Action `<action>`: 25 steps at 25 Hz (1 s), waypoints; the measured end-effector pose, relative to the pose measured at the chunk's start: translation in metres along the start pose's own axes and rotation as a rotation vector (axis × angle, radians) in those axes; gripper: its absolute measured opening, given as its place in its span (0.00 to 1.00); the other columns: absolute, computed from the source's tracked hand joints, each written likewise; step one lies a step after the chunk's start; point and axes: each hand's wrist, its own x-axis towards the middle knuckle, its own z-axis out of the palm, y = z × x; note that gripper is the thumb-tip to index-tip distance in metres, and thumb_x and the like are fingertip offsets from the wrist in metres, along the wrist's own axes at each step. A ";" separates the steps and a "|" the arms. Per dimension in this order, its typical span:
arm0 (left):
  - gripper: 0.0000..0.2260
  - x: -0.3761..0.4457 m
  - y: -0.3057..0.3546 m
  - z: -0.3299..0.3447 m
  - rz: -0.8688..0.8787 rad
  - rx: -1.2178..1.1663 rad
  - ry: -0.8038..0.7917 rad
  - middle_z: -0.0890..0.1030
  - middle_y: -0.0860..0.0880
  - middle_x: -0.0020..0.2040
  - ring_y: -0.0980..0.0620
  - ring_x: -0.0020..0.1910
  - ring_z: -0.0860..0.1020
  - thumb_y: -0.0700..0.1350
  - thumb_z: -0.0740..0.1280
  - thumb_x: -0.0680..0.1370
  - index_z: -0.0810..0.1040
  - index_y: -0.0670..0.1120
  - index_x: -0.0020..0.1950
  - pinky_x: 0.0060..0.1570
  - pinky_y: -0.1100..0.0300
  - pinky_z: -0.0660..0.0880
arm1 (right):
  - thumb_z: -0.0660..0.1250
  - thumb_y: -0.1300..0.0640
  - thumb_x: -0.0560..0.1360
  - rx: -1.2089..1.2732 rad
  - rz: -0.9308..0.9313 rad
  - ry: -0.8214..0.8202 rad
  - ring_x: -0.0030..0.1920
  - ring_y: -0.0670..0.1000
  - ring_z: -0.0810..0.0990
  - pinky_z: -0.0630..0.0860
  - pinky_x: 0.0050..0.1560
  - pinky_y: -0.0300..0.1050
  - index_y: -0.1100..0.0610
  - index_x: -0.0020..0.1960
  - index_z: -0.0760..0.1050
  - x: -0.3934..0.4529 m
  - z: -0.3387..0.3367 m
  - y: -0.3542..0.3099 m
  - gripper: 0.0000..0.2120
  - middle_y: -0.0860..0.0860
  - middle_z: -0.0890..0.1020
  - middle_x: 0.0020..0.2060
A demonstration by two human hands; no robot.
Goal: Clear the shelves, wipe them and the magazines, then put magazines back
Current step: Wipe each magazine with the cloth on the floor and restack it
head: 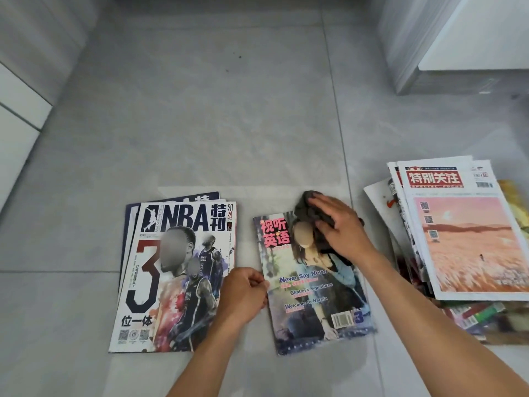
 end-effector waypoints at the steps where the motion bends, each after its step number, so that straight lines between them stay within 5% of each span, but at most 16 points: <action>1: 0.06 0.000 -0.001 -0.001 -0.006 0.002 0.001 0.83 0.48 0.35 0.53 0.32 0.83 0.37 0.70 0.77 0.80 0.46 0.42 0.39 0.55 0.83 | 0.71 0.65 0.74 -0.029 -0.006 0.015 0.73 0.54 0.69 0.65 0.72 0.63 0.51 0.72 0.73 -0.013 0.003 -0.003 0.28 0.49 0.73 0.72; 4: 0.07 -0.001 0.000 0.000 -0.009 0.028 0.018 0.83 0.49 0.34 0.51 0.32 0.83 0.37 0.71 0.76 0.81 0.47 0.39 0.41 0.51 0.83 | 0.68 0.58 0.75 -0.093 -0.064 0.010 0.75 0.52 0.67 0.66 0.72 0.62 0.46 0.74 0.69 -0.095 0.008 -0.007 0.29 0.44 0.70 0.74; 7: 0.14 -0.002 0.012 0.002 0.018 0.106 0.017 0.80 0.52 0.30 0.51 0.31 0.79 0.48 0.72 0.75 0.76 0.46 0.31 0.37 0.58 0.77 | 0.67 0.52 0.68 -0.150 -0.121 -0.059 0.73 0.51 0.69 0.69 0.68 0.53 0.43 0.74 0.67 -0.178 0.013 -0.015 0.34 0.40 0.67 0.75; 9: 0.12 -0.003 0.026 0.009 0.025 -0.051 -0.024 0.81 0.53 0.34 0.54 0.35 0.79 0.54 0.74 0.73 0.79 0.46 0.37 0.37 0.61 0.71 | 0.66 0.50 0.62 -0.160 -0.152 -0.147 0.68 0.50 0.73 0.72 0.60 0.47 0.43 0.72 0.68 -0.207 0.020 -0.024 0.37 0.41 0.70 0.73; 11: 0.09 -0.003 0.041 0.020 0.000 -0.207 -0.067 0.84 0.55 0.46 0.56 0.45 0.82 0.49 0.75 0.73 0.80 0.50 0.49 0.43 0.62 0.74 | 0.65 0.51 0.60 -0.171 -0.128 -0.160 0.61 0.50 0.78 0.77 0.53 0.45 0.42 0.68 0.71 -0.215 0.026 -0.033 0.35 0.41 0.76 0.68; 16: 0.05 -0.014 0.054 0.023 0.138 -0.076 -0.060 0.82 0.44 0.44 0.50 0.42 0.82 0.45 0.69 0.79 0.76 0.46 0.44 0.38 0.63 0.77 | 0.72 0.65 0.67 0.265 0.314 0.140 0.58 0.43 0.80 0.77 0.60 0.36 0.29 0.62 0.72 -0.143 -0.025 -0.066 0.36 0.37 0.80 0.59; 19: 0.09 -0.028 0.057 0.012 0.264 -0.103 -0.130 0.81 0.43 0.37 0.52 0.38 0.83 0.43 0.70 0.77 0.77 0.43 0.38 0.40 0.59 0.80 | 0.67 0.63 0.69 0.307 0.020 0.323 0.64 0.43 0.77 0.73 0.64 0.41 0.44 0.69 0.73 -0.084 -0.080 -0.119 0.30 0.40 0.78 0.64; 22: 0.12 -0.043 0.063 -0.001 0.386 -0.158 -0.147 0.81 0.35 0.39 0.37 0.37 0.82 0.46 0.73 0.76 0.79 0.39 0.38 0.39 0.41 0.80 | 0.63 0.57 0.68 0.043 -0.345 0.082 0.65 0.46 0.76 0.72 0.66 0.47 0.48 0.70 0.72 -0.052 -0.106 -0.156 0.30 0.43 0.77 0.66; 25: 0.12 -0.053 0.067 -0.023 0.402 -0.232 -0.097 0.79 0.33 0.37 0.30 0.34 0.78 0.52 0.72 0.72 0.81 0.43 0.36 0.33 0.40 0.76 | 0.63 0.53 0.68 -0.128 -0.309 -0.052 0.65 0.44 0.75 0.73 0.67 0.52 0.43 0.71 0.70 -0.051 -0.128 -0.127 0.30 0.40 0.76 0.66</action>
